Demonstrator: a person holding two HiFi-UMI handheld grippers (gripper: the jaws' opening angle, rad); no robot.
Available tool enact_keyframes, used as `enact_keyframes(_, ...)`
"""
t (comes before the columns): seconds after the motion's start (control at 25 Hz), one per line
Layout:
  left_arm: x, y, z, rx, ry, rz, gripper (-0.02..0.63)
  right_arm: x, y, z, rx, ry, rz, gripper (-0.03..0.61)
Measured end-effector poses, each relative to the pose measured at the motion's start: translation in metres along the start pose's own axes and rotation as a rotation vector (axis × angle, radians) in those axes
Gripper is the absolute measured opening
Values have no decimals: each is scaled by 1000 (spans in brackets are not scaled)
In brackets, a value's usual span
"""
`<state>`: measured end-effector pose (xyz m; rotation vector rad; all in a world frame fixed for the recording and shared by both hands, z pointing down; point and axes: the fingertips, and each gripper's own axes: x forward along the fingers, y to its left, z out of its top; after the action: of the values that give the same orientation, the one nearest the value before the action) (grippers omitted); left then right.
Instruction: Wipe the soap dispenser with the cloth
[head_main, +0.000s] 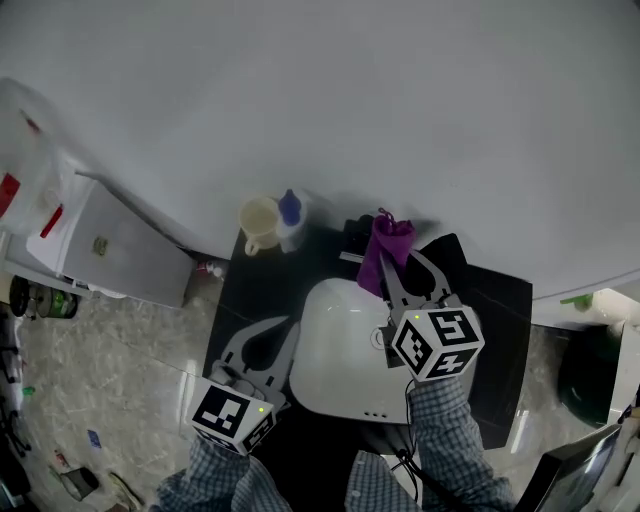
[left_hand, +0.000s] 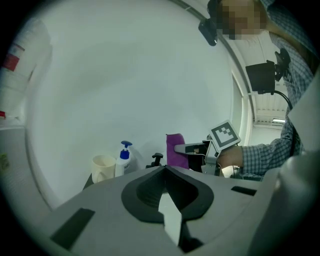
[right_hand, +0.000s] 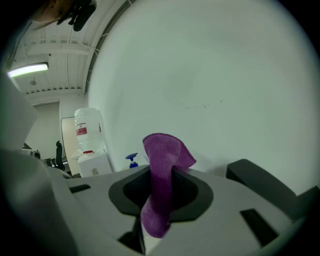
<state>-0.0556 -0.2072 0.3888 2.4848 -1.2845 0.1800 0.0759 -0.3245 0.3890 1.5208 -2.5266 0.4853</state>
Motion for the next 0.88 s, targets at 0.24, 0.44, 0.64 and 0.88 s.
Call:
enact_keyframes(0.24, -4, 19, -4, -9, 1, 60, 11, 32, -12, 5, 17, 4, 7, 91)
enact_keyframes(0.44, -1, 25, -8, -22, 18, 70, 11, 48, -27, -16, 31, 75, -32, 91)
enact_keyframes(0.64, 4, 27, -11, -30, 17, 68, 11, 52, -44, -36, 4, 141, -105, 91)
enact_keyframes(0.88, 6, 24, -15, -35, 25, 63, 11, 54, -56, -65, 10, 245, -197, 91)
